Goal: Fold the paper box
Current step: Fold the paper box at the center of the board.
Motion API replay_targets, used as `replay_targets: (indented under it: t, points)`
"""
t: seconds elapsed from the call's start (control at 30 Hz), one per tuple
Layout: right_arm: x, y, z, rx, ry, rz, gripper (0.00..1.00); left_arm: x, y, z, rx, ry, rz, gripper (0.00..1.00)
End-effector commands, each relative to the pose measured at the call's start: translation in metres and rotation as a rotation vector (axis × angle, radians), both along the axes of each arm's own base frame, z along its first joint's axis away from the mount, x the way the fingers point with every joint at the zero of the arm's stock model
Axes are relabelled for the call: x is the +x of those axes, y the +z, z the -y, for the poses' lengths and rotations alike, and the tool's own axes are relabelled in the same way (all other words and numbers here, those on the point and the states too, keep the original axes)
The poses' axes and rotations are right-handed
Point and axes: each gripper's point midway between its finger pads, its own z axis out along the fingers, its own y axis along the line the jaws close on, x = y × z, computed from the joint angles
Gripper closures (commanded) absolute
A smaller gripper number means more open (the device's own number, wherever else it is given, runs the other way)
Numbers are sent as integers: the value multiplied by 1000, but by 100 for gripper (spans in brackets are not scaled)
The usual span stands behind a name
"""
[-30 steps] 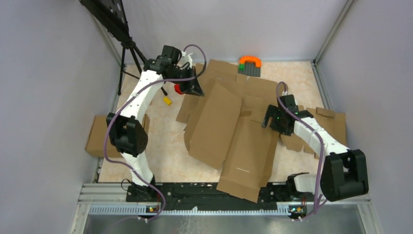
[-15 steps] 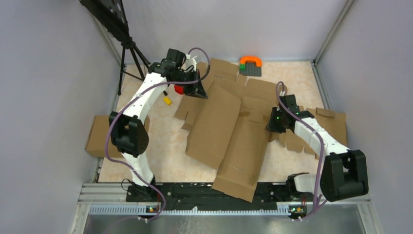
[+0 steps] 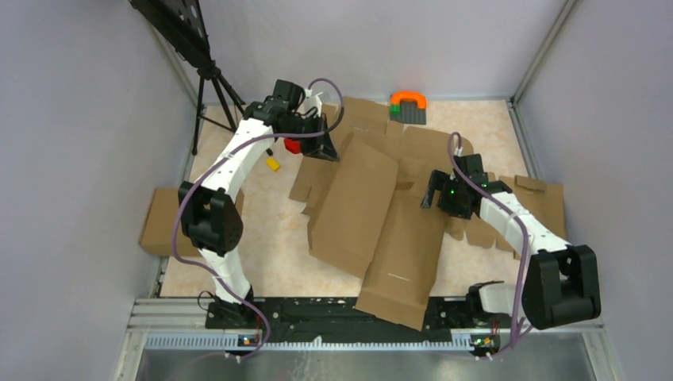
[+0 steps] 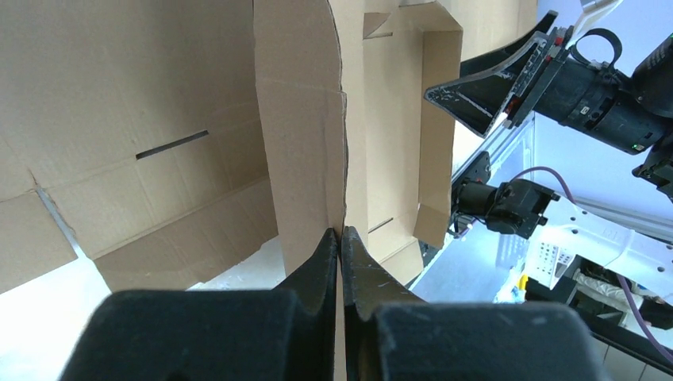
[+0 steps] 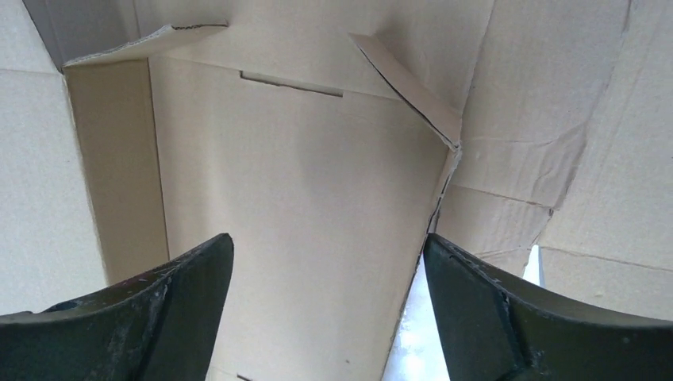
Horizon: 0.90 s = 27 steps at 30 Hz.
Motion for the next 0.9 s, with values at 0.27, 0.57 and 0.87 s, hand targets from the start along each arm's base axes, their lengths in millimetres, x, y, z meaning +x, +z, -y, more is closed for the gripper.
replay_targets:
  t: [0.27, 0.57, 0.87]
  points:
    - [38, 15, 22, -49, -238, 17, 1, -6, 3, 10, -16, -50, 8, 100]
    - [44, 20, 24, 86, -557, -5, 1, -7, 2, 9, -13, -55, 9, 100]
    - [57, 35, 42, 150, -891, 40, 1, -9, 3, 11, -25, -72, 8, 100]
